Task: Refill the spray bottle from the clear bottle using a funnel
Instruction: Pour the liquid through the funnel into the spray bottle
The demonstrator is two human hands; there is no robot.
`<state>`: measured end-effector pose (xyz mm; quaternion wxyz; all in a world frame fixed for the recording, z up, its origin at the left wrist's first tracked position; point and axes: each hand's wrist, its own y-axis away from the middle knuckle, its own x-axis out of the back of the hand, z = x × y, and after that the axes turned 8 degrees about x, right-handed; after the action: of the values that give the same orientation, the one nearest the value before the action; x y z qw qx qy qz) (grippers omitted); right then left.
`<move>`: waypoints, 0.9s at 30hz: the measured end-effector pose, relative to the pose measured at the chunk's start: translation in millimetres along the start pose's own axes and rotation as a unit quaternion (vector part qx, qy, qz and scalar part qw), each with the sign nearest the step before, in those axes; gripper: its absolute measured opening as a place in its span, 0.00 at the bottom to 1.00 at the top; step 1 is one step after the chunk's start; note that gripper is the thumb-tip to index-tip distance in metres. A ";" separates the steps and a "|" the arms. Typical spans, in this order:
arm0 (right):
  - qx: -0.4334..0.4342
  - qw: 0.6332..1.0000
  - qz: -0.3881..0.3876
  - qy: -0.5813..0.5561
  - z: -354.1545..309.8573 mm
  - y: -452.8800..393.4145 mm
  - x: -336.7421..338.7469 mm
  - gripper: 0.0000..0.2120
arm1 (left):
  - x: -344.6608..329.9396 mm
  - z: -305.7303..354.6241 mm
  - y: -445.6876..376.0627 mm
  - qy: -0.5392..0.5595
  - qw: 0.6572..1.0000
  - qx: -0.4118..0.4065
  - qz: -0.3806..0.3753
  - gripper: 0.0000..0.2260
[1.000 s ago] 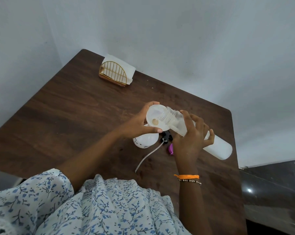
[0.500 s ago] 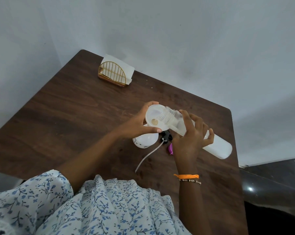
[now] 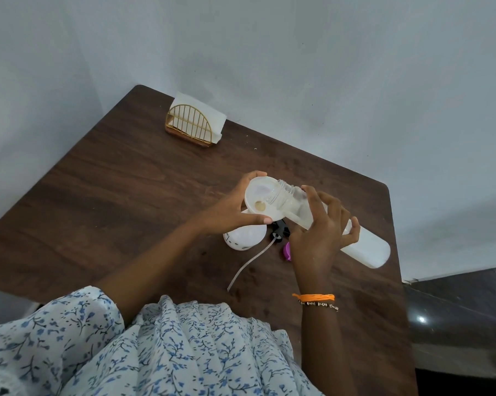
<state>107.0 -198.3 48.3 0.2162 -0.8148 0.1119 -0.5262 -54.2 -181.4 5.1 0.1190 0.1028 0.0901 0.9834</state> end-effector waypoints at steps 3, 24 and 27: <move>0.000 1.000 -0.002 0.000 -0.2 0.1 0.2 0.33 | 0.0 -0.2 0.6 0.007 1.000 0.001 -0.002 0.38; 0.005 1.000 0.005 0.000 2.2 0.7 -1.3 0.33 | -1.1 -5.3 -2.1 0.005 1.000 0.007 0.004 0.37; 0.006 1.000 0.007 0.005 2.0 0.9 -2.2 0.33 | -1.0 -5.2 -1.7 0.011 1.000 0.007 0.002 0.37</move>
<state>107.9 -197.7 45.4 0.2237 -0.8100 0.1156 -0.5297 -54.0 -180.9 -0.4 0.1153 0.0927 0.0977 0.9842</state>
